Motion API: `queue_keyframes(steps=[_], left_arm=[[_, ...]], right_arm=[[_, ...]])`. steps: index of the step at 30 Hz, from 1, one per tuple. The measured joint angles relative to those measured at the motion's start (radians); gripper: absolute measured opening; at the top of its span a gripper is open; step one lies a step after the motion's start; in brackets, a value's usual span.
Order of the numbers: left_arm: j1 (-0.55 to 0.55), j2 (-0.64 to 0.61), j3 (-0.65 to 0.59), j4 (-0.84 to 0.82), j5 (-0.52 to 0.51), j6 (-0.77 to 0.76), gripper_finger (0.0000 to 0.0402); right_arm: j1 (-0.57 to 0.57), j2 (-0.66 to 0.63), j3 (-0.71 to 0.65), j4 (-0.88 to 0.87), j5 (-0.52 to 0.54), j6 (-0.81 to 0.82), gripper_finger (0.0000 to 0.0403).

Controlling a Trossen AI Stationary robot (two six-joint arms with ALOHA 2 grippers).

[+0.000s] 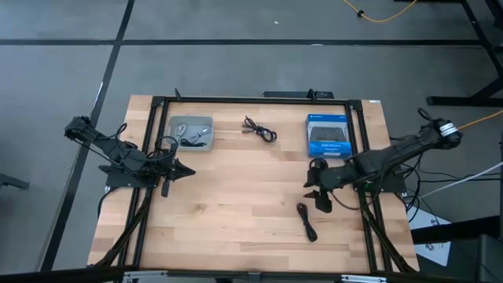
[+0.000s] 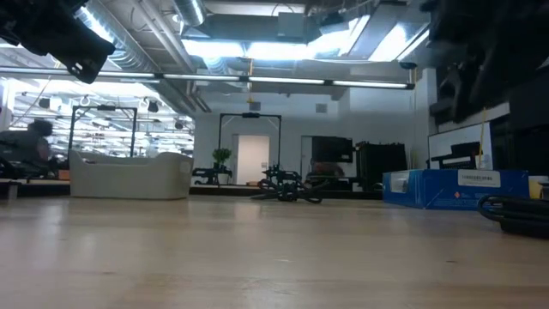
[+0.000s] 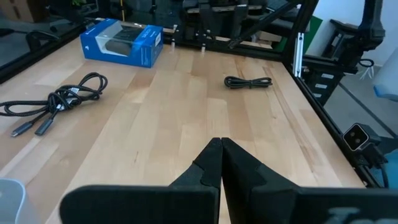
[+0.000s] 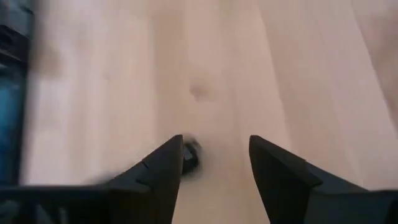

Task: Pick and place USB-C Cables
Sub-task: Put the bottom black charger cable into the gray bin

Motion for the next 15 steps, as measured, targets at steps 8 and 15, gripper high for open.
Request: queue_keyframes(steps=[8, 15], left_arm=[[0.000, 0.000, 0.000, 0.000, -0.001, 0.036, 0.0000], [0.000, 0.000, 0.000, 0.000, 0.001, 0.050, 0.0000]], right_arm=[[0.012, -0.067, -0.148, 0.317, 0.003, -0.102, 0.0188], [0.012, -0.065, -0.158, 0.422, 0.087, -0.102, 0.0188]])
